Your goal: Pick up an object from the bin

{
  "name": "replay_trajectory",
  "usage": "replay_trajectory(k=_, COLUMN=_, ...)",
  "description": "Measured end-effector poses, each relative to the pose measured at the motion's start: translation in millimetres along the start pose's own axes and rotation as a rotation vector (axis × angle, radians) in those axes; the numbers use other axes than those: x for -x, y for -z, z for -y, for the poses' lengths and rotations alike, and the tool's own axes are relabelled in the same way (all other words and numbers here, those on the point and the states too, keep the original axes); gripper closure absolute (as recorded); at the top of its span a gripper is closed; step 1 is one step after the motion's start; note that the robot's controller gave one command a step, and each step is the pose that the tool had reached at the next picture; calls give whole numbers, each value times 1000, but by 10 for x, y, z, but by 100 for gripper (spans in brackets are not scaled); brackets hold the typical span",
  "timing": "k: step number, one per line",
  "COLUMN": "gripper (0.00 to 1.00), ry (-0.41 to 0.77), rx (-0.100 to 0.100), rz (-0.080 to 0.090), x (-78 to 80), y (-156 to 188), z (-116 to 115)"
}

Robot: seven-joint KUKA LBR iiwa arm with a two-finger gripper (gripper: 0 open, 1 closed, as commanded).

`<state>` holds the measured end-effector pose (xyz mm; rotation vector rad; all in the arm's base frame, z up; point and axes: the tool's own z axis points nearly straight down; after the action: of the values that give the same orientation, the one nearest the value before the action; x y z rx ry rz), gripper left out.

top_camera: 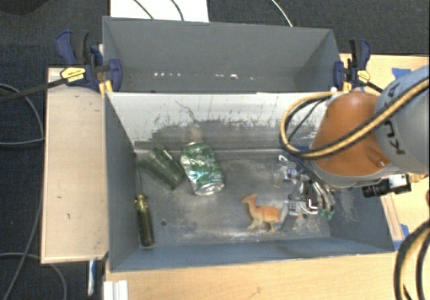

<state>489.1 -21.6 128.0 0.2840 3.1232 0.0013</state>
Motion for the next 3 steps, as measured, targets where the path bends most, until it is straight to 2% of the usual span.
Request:
replay_trajectory(k=1, gripper=0, ry=252, rx=1, rz=-7, x=44, y=-502, z=-262)
replay_trajectory(k=2, gripper=100, ry=-40, rx=0, rz=-2, x=-47, y=-575, z=-201)
replay_trajectory(k=3, gripper=100, ry=-38, rx=0, rz=-2, x=-47, y=-575, z=-201)
